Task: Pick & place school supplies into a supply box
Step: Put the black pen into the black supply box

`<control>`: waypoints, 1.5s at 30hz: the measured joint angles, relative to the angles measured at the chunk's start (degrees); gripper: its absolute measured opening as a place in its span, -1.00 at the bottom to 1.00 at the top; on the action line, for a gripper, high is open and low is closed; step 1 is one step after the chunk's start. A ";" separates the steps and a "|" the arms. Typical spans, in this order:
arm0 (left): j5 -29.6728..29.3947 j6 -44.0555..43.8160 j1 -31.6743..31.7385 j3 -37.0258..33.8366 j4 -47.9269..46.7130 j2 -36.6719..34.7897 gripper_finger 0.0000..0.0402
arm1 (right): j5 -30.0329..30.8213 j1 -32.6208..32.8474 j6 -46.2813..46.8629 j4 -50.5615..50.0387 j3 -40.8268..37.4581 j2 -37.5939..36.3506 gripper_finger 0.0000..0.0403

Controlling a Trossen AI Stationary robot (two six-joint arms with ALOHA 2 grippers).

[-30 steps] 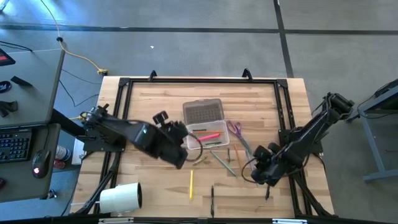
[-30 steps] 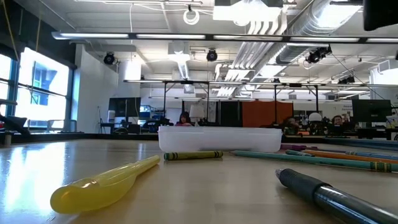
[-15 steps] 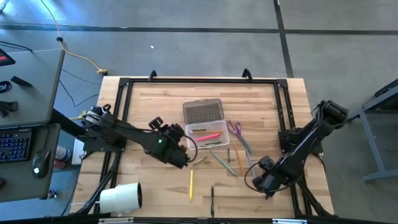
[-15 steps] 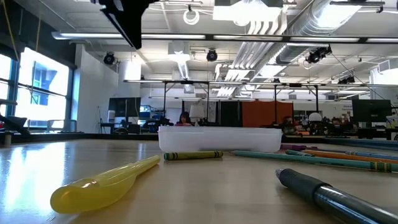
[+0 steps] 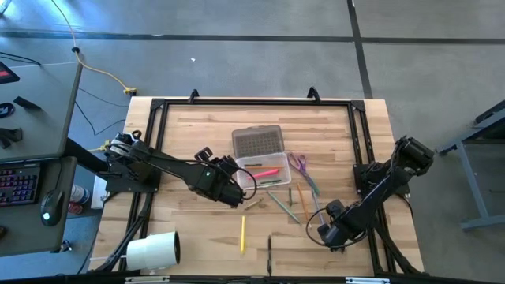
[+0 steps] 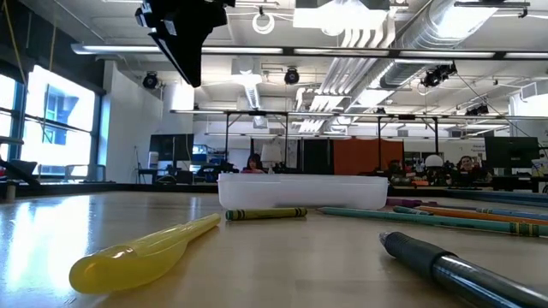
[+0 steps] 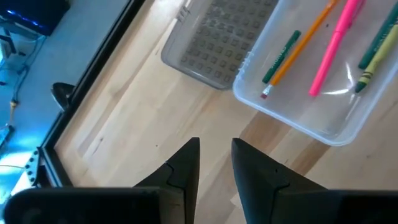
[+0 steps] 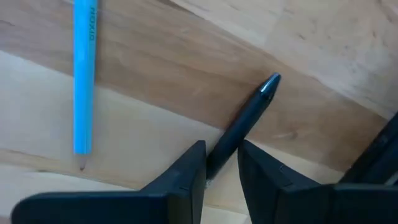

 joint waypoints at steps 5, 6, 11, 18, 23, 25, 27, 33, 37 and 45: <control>1.69 0.04 -0.02 0.00 1.38 0.00 -0.37 | 2.32 -0.02 -4.74 -0.03 0.15 1.09 -0.63; 1.75 0.04 -0.02 0.00 1.70 0.00 -0.37 | 3.13 0.15 -5.21 0.12 0.14 1.22 -0.65; 1.62 0.04 -0.02 0.02 2.35 0.00 -0.37 | 5.79 0.17 -10.19 0.54 0.05 1.29 -0.89; 1.42 4.55 0.05 0.34 2.11 0.02 -0.37 | 9.91 -0.37 -17.53 -0.45 1.88 0.16 -0.90; -0.11 6.60 0.05 2.87 2.11 0.02 -0.37 | 13.60 -4.44 -30.88 -5.65 6.84 -2.29 -0.96; -1.11 6.69 0.05 4.10 2.13 0.02 -0.37 | 18.88 -7.37 -39.19 -7.02 9.20 -2.96 -0.97; -2.74 6.81 0.05 5.29 2.12 0.02 -0.37 | 28.21 -10.87 -50.22 -6.79 11.47 -3.15 -0.95; -5.56 9.43 0.05 7.39 2.81 0.02 -0.37 | 30.64 -25.65 -88.47 18.12 14.05 -1.71 -0.94; -5.17 9.29 -0.02 7.43 2.98 0.02 -0.37 | 34.65 -33.18 -107.00 27.94 14.01 -0.33 -0.97; -0.89 9.23 -0.02 7.43 3.38 0.02 -0.37 | 31.16 -41.48 -111.59 28.08 14.01 0.95 -0.92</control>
